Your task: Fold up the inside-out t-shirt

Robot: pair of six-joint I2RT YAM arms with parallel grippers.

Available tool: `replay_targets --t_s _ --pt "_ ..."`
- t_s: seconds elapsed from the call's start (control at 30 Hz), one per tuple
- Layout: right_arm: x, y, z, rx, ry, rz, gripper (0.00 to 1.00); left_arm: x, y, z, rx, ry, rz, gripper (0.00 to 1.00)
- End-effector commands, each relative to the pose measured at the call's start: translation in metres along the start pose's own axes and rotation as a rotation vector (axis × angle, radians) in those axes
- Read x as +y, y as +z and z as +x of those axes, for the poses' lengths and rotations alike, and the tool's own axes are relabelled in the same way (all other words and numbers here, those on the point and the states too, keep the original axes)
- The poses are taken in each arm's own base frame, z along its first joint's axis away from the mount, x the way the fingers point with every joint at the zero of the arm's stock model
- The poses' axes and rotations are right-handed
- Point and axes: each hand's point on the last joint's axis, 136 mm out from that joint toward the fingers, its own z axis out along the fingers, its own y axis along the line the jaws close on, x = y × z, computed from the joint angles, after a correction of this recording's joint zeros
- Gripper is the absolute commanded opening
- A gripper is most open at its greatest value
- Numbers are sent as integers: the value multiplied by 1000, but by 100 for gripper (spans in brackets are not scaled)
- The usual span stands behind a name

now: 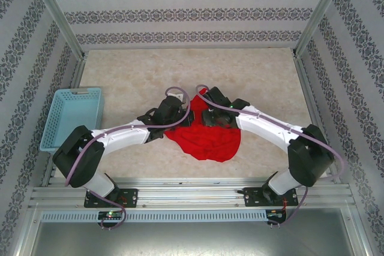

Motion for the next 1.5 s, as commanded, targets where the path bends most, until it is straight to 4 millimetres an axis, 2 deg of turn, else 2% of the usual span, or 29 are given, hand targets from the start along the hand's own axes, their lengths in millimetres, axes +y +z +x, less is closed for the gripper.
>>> replay_targets --t_s 0.0,0.1,0.2,0.27,0.33,0.47,0.6,0.7,0.73,0.83,0.93,1.03,1.17,1.3,1.47 --pt "-1 -2 -14 -33 3 35 26 -6 -7 -6 -18 -6 21 0" --pt "13 -18 -18 -46 2 -36 10 2 -7 -6 -14 -2 -26 0" --pt "39 -55 -21 -92 -4 -213 0 19 -3 -5 7 6 -123 0" --pt "52 -84 -23 -144 3 -339 0 29 1 -4 34 -11 -157 0" --pt "57 -110 -23 -188 24 -433 0 35 6 -2 55 -34 -157 0" --pt "59 -134 -18 -223 84 -581 0 40 12 2 92 -35 -173 0" --pt "44 -131 -18 -259 164 -629 0 40 8 6 124 -1 -176 2" --pt "35 -124 -18 -272 201 -653 0 33 -10 4 103 36 -178 19" --pt "36 -124 -18 -276 204 -672 0 27 -18 2 89 47 -166 26" --pt "40 -125 -15 -283 189 -702 0 3 -37 1 64 80 -125 35" --pt "38 -124 -11 -288 188 -694 0 -28 -44 7 57 171 -86 44" --pt "34 -123 -7 -289 190 -682 0 -47 -35 15 72 214 -37 47" --pt "34 -125 -3 -290 196 -687 0 -58 -18 18 84 227 6 52" --pt "36 -127 -1 -290 188 -695 0 -59 -6 13 73 240 -22 55" --pt "36 -119 6 -274 200 -692 0 -73 3 5 40 235 31 56"
